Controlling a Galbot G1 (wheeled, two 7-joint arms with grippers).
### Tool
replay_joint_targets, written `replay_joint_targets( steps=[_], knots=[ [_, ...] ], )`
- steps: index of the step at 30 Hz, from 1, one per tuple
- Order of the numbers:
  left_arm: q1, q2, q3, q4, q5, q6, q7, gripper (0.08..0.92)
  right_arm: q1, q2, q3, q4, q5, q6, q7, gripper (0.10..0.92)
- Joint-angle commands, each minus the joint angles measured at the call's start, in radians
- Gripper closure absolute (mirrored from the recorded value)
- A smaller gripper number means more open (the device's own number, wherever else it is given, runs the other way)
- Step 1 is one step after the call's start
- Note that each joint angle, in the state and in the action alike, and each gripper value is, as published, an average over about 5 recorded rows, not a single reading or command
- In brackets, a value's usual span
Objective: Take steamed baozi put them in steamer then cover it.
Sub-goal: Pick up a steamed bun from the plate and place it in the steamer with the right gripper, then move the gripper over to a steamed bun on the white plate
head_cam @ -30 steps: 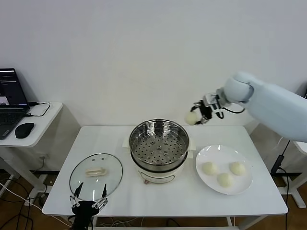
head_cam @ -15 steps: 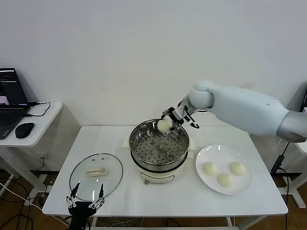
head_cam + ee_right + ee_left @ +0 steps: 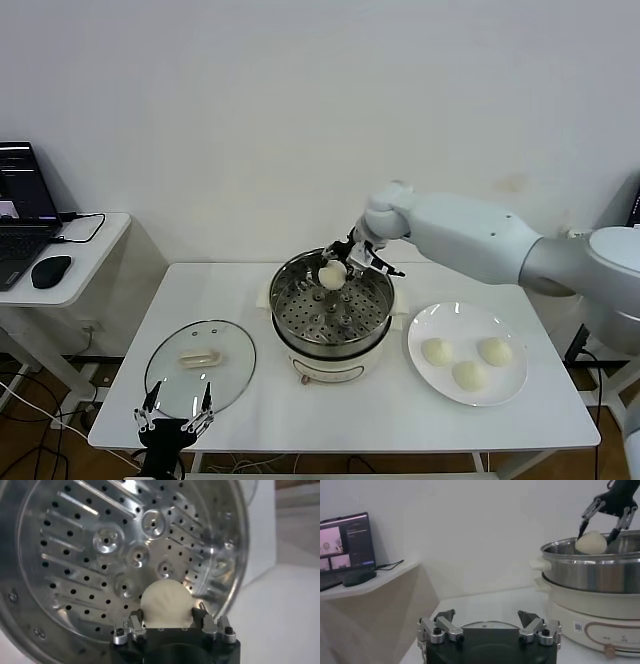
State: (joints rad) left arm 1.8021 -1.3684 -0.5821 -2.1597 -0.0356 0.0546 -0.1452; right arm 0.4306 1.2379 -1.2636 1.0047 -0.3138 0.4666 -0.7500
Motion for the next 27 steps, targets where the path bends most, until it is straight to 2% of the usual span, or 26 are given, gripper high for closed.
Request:
replay_joint_targets(
  steps=[1, 6, 8, 10, 16, 23, 27],
  knots=[
    [-0.006, 0.0, -0.002, 0.005, -0.002, 0.0, 0.0, 0.177, -0.032, 0.042, 0.007, -0.071, -0.106, 0.072, 0.032, 0.37],
    [-0.007, 0.0, -0.002, 0.001, -0.002, 0.001, 0.0, 0.177, -0.024, 0.03, 0.013, -0.049, -0.058, 0.061, 0.04, 0.247],
    [-0.006, 0.001, -0.003, -0.003, -0.003, 0.002, 0.0, 0.177, 0.0, 0.008, 0.011, -0.012, 0.008, 0.025, 0.027, 0.215],
    [-0.006, 0.003, -0.004, -0.009, -0.004, 0.003, 0.001, 0.177, 0.042, -0.033, 0.001, 0.053, 0.109, -0.05, -0.011, 0.206],
    [-0.002, 0.011, -0.005, -0.031, -0.008, 0.009, 0.003, 0.177, 0.198, -0.228, -0.027, 0.294, 0.403, -0.416, -0.174, 0.203],
    [0.004, 0.02, 0.008, -0.051, -0.003, 0.011, 0.003, 0.177, 0.276, -0.499, -0.011, 0.541, 0.527, -0.727, -0.243, 0.203],
    [0.007, 0.03, 0.012, -0.056, -0.003, 0.011, 0.004, 0.177, 0.281, -0.655, -0.018, 0.65, 0.545, -0.797, -0.254, 0.203]
  ],
)
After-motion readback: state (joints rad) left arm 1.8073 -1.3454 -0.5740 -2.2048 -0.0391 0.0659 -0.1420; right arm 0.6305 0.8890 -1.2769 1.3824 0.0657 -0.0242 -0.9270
